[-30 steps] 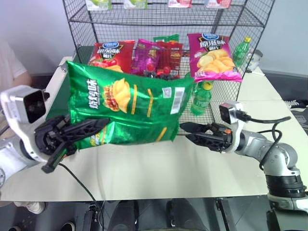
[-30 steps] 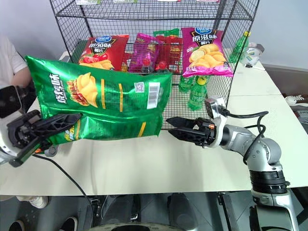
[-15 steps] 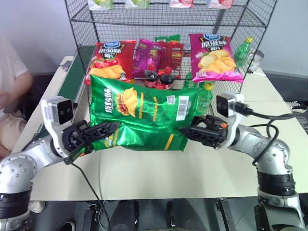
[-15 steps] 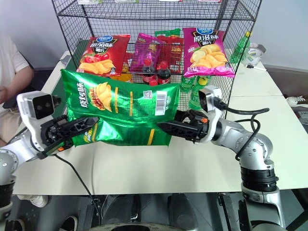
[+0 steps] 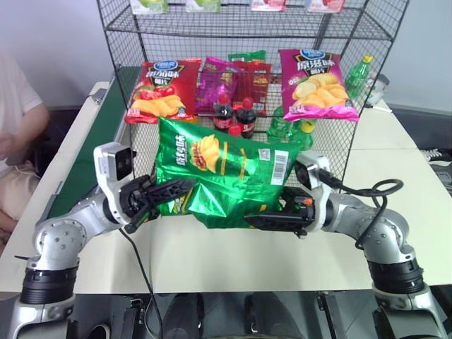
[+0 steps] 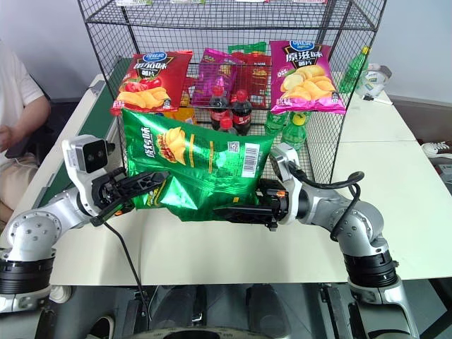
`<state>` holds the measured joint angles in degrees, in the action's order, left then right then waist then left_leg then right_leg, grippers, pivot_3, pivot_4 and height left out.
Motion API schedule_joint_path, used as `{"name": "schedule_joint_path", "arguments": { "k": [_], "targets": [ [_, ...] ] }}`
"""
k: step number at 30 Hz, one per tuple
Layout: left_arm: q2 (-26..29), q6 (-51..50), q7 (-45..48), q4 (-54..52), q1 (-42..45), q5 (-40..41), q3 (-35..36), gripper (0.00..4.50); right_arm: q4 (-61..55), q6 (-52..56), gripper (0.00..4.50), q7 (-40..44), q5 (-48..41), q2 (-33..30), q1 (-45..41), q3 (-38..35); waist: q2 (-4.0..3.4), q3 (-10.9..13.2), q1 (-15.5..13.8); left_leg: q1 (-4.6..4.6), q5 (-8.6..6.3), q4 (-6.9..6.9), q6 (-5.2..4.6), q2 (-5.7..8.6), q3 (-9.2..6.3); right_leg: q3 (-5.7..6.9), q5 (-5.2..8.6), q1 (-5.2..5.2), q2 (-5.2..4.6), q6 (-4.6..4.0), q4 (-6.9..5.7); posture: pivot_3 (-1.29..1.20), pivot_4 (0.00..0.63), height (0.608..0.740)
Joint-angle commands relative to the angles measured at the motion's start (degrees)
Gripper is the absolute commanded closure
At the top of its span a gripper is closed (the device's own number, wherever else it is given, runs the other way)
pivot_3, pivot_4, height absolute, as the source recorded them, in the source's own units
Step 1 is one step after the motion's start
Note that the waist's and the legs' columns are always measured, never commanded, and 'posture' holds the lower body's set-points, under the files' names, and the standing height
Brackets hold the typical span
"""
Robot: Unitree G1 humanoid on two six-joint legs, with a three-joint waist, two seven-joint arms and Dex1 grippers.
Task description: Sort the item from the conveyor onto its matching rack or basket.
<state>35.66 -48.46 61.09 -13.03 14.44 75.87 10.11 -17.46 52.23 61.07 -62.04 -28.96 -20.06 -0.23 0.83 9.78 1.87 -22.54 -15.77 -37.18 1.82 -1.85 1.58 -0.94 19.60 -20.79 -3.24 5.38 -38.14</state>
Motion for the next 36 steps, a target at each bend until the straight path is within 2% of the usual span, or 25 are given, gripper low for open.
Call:
{"name": "schedule_joint_path", "arguments": {
  "k": [1,5,6,7,10,13,16,18,20,29,32,36],
  "targets": [
    [0.07,-0.30,1.28,-0.38,0.99,-1.33,0.19,4.50,-0.76,-0.28,1.82,0.13,-0.46,0.40,-0.68,0.03,0.00,0.00,-0.02,0.00,0.00,0.00,0.00,0.00,0.00,0.00,0.00,0.00,-0.01,0.00,0.00,0.00,0.150,0.739],
    [0.66,-0.47,2.14,0.00,0.83,-2.65,0.71,4.50,-0.45,-0.70,3.90,0.21,-0.06,0.34,-0.35,-0.25,0.00,0.00,-0.06,0.00,0.00,0.00,0.00,0.00,0.00,0.00,0.00,0.00,-0.01,0.00,0.00,0.00,0.150,0.739],
    [0.85,-0.65,2.22,0.08,0.83,-2.88,0.81,4.50,-0.41,-0.76,4.33,0.17,-0.05,0.37,-0.29,-0.36,0.00,0.00,-0.06,0.00,0.00,0.00,0.00,0.00,0.00,0.00,0.00,0.00,-0.01,0.00,0.00,0.00,0.150,0.739],
    [0.90,-0.33,2.42,0.07,0.82,-3.44,0.88,4.50,-0.37,-0.81,4.41,0.12,-0.01,0.44,-0.26,-0.45,0.00,0.00,-0.04,0.00,0.00,0.00,0.00,0.00,0.00,0.00,0.00,0.00,-0.01,0.00,0.00,0.00,0.150,0.739],
    [1.22,-0.61,2.16,0.36,0.47,-3.78,1.58,4.50,-0.61,-1.04,4.41,-0.21,0.50,0.50,-0.24,-0.38,0.00,0.00,-0.04,0.00,0.00,0.00,0.00,0.00,0.00,0.00,0.00,0.00,-0.02,0.00,0.01,0.00,0.150,0.739],
    [1.48,-0.71,-0.89,1.39,0.42,-4.93,2.86,3.65,-0.94,-3.43,4.41,-1.39,3.27,0.83,-0.68,-0.36,0.00,0.00,-0.02,0.00,0.00,0.01,0.00,0.00,0.00,0.00,0.00,0.00,-0.03,0.00,0.00,0.00,0.150,0.739],
    [3.03,0.20,-1.35,1.54,-1.02,-6.38,5.84,2.09,-2.41,-9.35,4.41,-1.61,11.13,-1.36,-1.10,0.79,0.01,0.00,0.15,0.00,0.00,0.01,0.00,0.00,0.00,0.00,0.00,-0.01,-0.03,0.00,0.01,0.00,0.150,0.739],
    [4.46,0.76,-1.17,2.16,-2.46,-6.94,8.65,1.09,-3.31,-17.03,4.41,-0.78,20.01,-4.14,-1.16,2.73,0.00,0.01,0.23,-0.03,0.00,0.03,0.00,0.00,0.00,0.00,0.00,-0.06,-0.03,0.00,0.01,0.00,0.150,0.739],
    [5.85,3.97,-0.88,2.37,-4.56,-9.99,11.79,0.08,-3.25,-32.06,4.41,-0.15,32.53,-6.72,-1.91,4.48,0.00,0.01,0.29,-0.08,0.00,0.04,0.00,0.01,0.01,-0.01,0.00,-0.13,-0.04,0.00,0.01,0.00,0.150,0.739],
    [5.90,11.51,-2.29,1.06,-9.37,-16.64,16.75,0.00,1.14,-64.19,4.41,-6.85,53.55,-5.50,-11.31,3.18,0.01,0.00,0.33,-0.24,0.02,0.02,0.03,0.01,0.02,0.01,0.00,-0.29,-0.08,0.01,-0.02,0.00,0.150,0.739],
    [5.57,13.02,-3.02,0.15,-9.46,-18.06,16.46,0.00,4.16,-67.99,4.41,-15.74,63.46,-4.16,-16.16,3.08,0.03,0.01,0.29,-0.25,0.03,0.01,0.05,0.02,0.02,0.03,0.00,-0.29,-0.14,0.00,-0.03,0.00,0.150,0.739],
    [5.03,14.04,-3.32,-0.65,-9.25,-19.77,15.14,0.00,12.51,-73.19,4.41,-27.08,83.78,-8.54,-20.66,5.08,0.04,0.00,0.23,-0.25,0.07,0.00,0.12,0.05,0.04,0.03,0.00,-0.32,-0.17,0.00,-0.07,0.00,0.150,0.739]
  ]
}}
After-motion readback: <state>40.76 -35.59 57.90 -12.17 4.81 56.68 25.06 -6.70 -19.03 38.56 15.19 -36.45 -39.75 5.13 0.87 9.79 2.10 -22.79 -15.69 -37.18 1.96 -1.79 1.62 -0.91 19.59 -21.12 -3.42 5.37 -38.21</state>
